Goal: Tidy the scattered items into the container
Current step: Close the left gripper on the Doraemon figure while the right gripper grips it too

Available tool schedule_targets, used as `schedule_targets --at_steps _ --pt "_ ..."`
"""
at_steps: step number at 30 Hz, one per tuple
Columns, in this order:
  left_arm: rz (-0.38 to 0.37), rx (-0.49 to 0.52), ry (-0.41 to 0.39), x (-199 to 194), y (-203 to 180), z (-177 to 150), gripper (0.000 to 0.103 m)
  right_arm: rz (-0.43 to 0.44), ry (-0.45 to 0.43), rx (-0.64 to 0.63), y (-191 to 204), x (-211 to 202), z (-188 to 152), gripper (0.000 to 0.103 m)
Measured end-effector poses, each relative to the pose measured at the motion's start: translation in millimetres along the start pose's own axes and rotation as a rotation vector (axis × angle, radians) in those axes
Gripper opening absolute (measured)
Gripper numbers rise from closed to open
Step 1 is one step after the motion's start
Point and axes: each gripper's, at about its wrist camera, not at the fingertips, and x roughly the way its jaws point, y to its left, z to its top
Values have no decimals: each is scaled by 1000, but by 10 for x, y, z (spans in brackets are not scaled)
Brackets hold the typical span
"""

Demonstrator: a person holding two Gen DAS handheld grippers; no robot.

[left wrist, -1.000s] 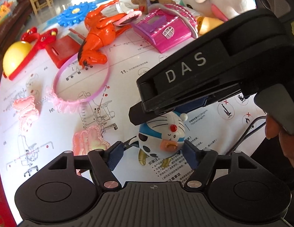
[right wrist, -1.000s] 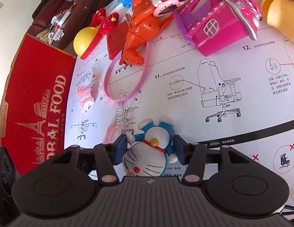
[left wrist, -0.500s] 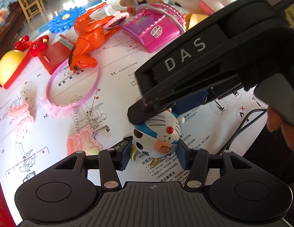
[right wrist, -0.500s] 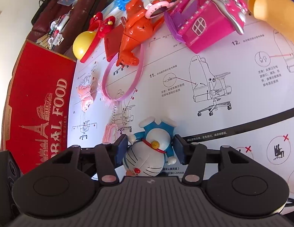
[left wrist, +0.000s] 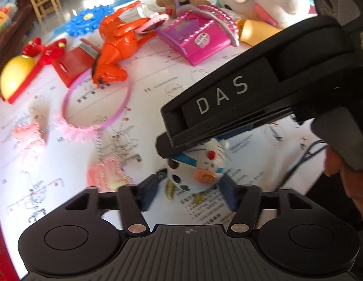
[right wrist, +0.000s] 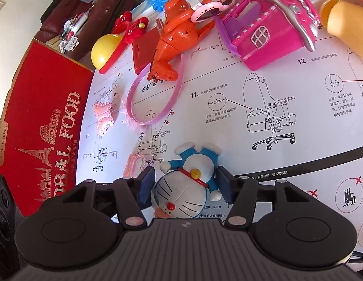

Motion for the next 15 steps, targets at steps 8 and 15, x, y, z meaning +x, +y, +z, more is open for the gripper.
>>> schedule_targets --at_steps 8,15 --pt "-16 -44 4 32 17 76 61 4 -3 -3 7 -8 -10 61" --pt "-4 -25 -3 20 -28 44 53 9 1 23 -11 7 17 61"
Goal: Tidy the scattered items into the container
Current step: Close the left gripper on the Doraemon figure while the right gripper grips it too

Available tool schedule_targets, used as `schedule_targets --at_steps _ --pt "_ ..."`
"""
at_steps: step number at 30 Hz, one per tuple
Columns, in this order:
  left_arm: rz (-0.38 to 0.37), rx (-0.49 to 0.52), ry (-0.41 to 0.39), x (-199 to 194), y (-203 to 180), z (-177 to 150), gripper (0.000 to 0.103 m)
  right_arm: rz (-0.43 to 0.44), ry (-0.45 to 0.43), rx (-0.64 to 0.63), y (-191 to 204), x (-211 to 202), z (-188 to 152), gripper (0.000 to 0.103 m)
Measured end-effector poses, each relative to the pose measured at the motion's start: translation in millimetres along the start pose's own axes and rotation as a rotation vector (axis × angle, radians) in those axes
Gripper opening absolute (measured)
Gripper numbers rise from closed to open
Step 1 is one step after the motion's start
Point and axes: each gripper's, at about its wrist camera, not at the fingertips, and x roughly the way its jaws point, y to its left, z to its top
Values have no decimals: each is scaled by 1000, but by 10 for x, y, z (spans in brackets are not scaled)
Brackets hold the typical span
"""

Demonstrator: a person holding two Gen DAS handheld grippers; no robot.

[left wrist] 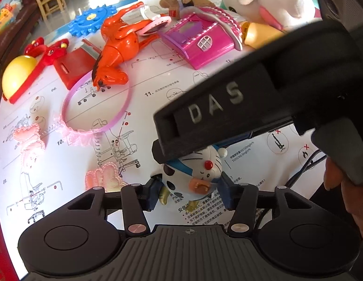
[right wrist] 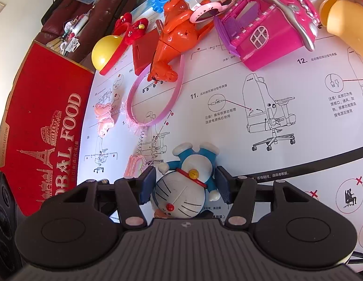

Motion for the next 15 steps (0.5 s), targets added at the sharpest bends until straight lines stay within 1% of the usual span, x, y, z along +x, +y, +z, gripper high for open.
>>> schedule_targets --at_steps 7,15 --pt "-4 -10 -1 -8 20 -1 53 -8 -15 -20 26 -2 -19 60" --pt "-5 -15 -5 -10 11 -11 53 -12 -12 -16 33 -16 -28 60"
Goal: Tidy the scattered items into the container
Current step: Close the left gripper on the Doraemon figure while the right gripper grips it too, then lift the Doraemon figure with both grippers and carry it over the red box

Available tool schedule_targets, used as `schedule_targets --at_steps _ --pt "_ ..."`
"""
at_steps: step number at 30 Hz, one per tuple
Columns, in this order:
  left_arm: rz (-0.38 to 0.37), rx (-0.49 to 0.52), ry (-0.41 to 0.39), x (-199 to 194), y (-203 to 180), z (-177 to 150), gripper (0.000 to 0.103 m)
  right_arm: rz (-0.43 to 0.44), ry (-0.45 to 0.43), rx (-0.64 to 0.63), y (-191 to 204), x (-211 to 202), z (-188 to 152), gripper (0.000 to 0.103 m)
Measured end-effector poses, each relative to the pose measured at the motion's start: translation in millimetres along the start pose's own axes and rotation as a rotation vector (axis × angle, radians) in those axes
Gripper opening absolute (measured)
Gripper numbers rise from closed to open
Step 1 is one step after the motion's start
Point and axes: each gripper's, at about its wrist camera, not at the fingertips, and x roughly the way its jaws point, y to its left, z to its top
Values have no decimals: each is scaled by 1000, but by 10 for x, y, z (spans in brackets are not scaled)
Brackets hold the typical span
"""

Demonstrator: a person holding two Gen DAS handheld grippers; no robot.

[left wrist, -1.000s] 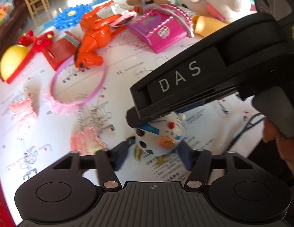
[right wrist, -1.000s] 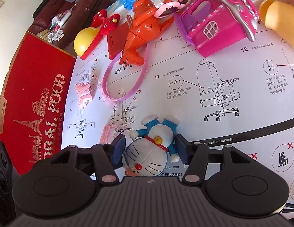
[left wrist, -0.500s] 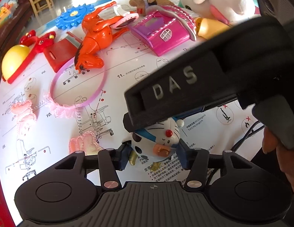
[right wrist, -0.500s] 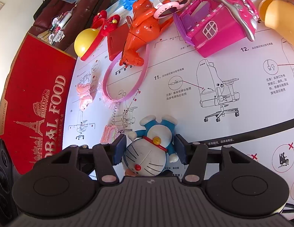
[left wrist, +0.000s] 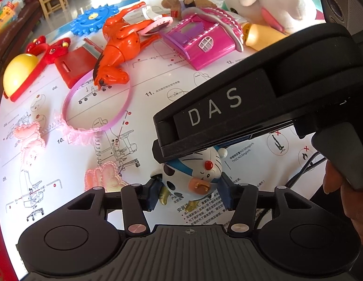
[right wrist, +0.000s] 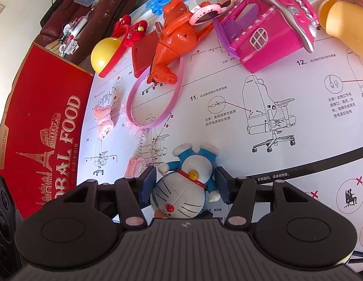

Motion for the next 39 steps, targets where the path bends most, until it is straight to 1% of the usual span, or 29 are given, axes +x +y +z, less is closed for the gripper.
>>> schedule_targets --at_steps 3,10,14,19,25,29,32,36,39 --pt "-9 1 -6 -26 -11 -9 53 1 0 7 -12 -31 -10 60" --pt "-18 -8 -26 -90 13 -51 53 40 -3 54 -54 -88 -7 58" --pt "-16 -16 -31 -113 29 -74 53 37 -6 38 -11 -91 -30 58" --pt "6 -4 -54 -189 1 -67 52 48 -18 37 17 -139 -33 58" --pt "30 -7 -113 -413 3 44 52 52 -68 -29 197 -335 30 58" --pt "64 -21 -166 -649 76 137 52 66 -98 -91 423 -490 141 58" --pt "93 -51 -223 -890 191 186 52 76 -124 -167 701 -613 240 58" --pt "153 -100 -319 -1287 410 197 52 98 -160 -298 1218 -762 366 58" --pt "208 -157 -385 -1601 628 154 52 127 -174 -397 1662 -812 426 58"
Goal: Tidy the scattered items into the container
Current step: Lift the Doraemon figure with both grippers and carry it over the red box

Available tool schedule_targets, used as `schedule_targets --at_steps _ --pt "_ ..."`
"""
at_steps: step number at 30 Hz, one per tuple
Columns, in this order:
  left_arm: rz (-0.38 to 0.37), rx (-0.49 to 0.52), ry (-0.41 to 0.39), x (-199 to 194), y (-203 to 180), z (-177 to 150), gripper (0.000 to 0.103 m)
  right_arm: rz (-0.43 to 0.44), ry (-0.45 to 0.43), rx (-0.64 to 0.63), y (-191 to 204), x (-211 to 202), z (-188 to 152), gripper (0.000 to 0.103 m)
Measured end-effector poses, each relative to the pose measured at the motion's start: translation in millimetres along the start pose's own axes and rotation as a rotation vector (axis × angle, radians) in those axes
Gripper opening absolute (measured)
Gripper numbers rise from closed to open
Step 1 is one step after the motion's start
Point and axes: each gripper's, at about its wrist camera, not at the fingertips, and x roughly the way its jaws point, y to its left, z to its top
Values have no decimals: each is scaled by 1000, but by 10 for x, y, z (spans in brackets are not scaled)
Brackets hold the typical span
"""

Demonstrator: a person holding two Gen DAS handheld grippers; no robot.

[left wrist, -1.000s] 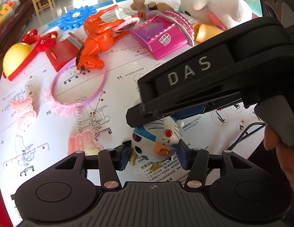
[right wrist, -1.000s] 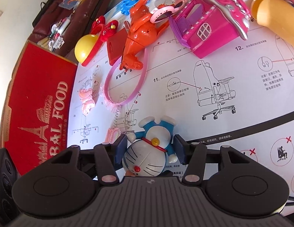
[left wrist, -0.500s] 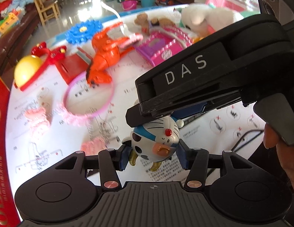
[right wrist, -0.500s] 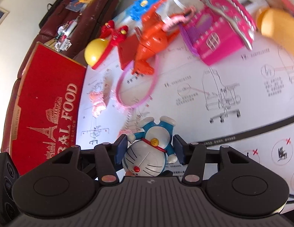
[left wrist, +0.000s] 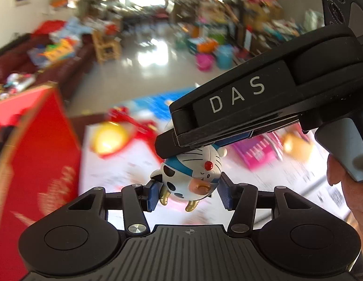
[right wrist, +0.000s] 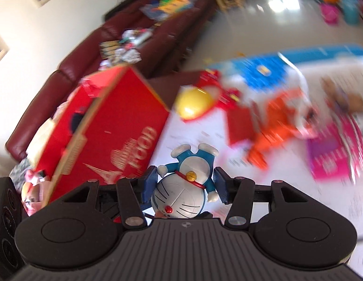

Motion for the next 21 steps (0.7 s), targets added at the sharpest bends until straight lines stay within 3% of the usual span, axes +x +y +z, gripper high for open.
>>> schedule_targets --at_steps 10,14,18,19,20,21 --pt "252 -251 -108 -758 1065 -59 52 177 40 -341 1589 546 418 58" --pt "329 -331 -118 -1064 1447 -154 52 241 66 -420 2105 772 409 58" --pt "394 -374 -115 -1208 1642 -243 53 288 97 -447 2382 940 383 60" --pt "413 -387 -107 -1250 1676 -262 54 298 111 -442 2412 982 386 67" --pt "428 -405 -94 -1260 1717 -275 66 301 121 -424 2429 1023 394 85" --pt "440 -425 -82 -1248 1758 -282 80 292 116 -400 2420 1042 400 93"
